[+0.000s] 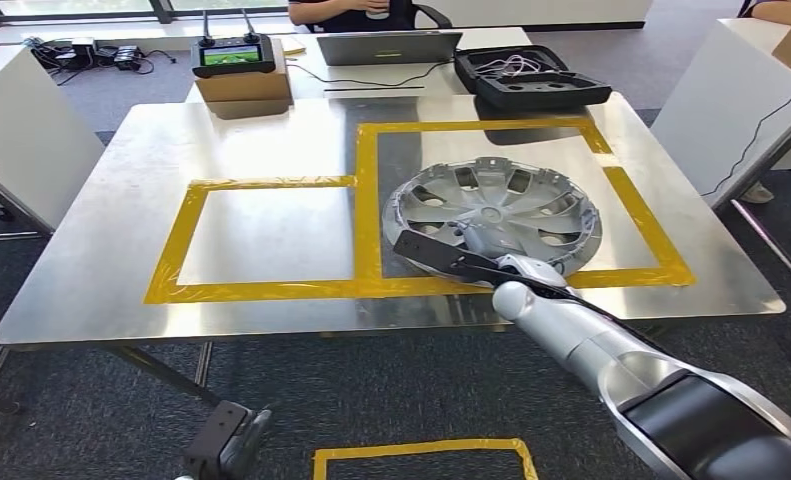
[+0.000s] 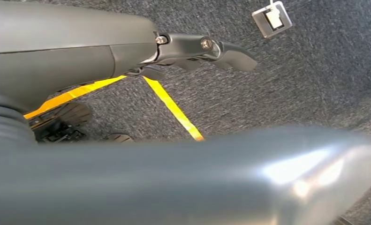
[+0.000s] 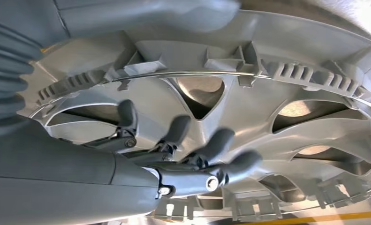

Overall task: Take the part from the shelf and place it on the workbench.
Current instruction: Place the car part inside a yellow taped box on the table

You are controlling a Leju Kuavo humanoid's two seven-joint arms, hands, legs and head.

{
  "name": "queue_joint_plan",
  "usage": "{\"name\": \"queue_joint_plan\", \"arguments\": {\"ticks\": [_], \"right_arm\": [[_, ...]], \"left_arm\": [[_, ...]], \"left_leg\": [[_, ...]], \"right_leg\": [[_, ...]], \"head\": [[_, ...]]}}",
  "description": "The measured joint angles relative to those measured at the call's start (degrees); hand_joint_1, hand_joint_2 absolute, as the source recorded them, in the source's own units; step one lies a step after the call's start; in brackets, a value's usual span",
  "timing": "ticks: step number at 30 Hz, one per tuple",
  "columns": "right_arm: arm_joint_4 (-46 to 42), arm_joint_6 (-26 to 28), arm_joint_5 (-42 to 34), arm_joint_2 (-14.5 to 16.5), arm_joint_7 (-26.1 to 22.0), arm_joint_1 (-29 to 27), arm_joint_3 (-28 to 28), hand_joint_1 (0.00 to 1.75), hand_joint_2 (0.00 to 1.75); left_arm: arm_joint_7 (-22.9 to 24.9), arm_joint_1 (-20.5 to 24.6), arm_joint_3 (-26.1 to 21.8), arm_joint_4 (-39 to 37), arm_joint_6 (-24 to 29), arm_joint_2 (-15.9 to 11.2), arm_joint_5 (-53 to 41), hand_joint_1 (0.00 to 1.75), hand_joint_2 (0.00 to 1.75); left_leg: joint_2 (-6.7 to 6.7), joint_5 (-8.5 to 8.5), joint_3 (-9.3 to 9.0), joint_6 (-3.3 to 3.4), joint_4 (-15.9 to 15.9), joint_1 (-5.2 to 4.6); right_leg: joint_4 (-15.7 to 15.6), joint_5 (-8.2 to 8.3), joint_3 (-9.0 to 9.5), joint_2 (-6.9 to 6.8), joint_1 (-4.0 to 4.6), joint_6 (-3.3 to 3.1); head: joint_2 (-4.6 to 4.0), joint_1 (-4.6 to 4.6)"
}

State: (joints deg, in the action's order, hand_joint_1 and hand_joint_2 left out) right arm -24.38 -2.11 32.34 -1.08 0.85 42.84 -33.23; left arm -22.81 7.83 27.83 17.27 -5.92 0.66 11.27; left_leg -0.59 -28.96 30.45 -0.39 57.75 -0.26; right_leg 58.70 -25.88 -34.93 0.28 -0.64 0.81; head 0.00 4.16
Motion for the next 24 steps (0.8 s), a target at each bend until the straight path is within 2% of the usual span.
{"name": "queue_joint_plan", "arguments": {"ticks": [15, 21, 24], "right_arm": [[0.02, 0.83, -0.78, 0.01, -1.73, -0.88, 0.49, 0.00, 0.00], [-1.70, 2.71, -4.21, -0.02, -8.08, -2.06, 2.43, 0.00, 0.00], [-7.64, 5.00, -7.63, -0.35, -13.35, -4.94, 4.39, 0.00, 0.00]], "left_arm": [[-0.39, 0.00, -0.04, 0.00, -0.01, 0.11, -0.33, 0.00, 0.00], [-2.46, -0.12, -0.47, -0.01, 0.27, 0.11, -1.06, 0.00, 0.00], [-3.88, -0.62, -1.15, -0.02, 0.75, 0.11, -1.09, 0.00, 0.00]], "left_leg": [[0.00, 0.00, -0.01, 0.00, 0.00, 0.00], [0.01, 0.00, 0.00, 0.00, 0.00, 0.00], [0.00, 0.00, -0.01, 0.00, 0.00, 0.00]], "right_leg": [[0.00, 0.00, 0.00, 0.00, 0.00, 0.00], [0.00, 0.00, 0.00, 0.00, 0.00, 0.00], [-0.01, 0.00, 0.00, 0.00, 0.01, 0.00]], "head": [[0.01, -0.01], [0.00, -0.01], [0.00, 0.00]]}}
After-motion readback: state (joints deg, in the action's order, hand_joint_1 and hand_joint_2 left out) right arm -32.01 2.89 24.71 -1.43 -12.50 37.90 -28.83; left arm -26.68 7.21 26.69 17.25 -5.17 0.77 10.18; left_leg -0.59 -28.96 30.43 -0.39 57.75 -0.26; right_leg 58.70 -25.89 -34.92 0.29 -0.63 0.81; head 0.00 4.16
